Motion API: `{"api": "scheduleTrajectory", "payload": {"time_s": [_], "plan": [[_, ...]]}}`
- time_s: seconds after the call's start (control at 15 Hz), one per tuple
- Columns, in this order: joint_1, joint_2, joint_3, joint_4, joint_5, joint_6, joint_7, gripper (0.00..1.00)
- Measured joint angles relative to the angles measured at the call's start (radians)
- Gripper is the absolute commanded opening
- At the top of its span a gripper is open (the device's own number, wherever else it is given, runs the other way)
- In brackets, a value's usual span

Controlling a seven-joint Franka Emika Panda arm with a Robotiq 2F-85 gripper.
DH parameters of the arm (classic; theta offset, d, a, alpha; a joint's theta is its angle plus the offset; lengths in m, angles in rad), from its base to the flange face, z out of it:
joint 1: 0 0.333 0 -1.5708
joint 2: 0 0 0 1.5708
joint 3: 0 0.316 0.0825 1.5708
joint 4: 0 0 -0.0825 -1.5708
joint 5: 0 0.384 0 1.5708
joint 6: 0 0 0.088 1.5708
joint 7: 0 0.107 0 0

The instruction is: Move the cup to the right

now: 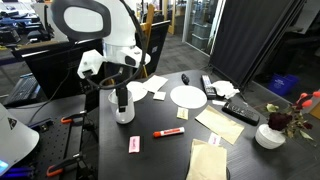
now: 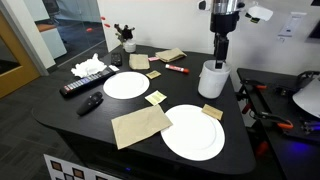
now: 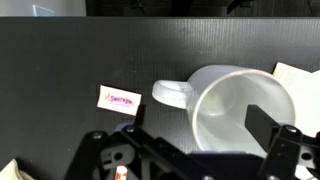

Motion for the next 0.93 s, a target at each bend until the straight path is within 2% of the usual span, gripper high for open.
{"api": "scheduleTrajectory", "payload": {"time_s": [0.33, 0.6, 0.93], "plan": [[-0.001, -0.134, 0.0, 0.0, -0.029, -0.108, 0.025, 1.0], [-0.005, -0.23, 0.0, 0.015, -0.029, -0.14, 0.028, 1.0], [-0.019, -0.26, -0.002, 0.097, -0.026, -0.171, 0.028, 1.0]]}}
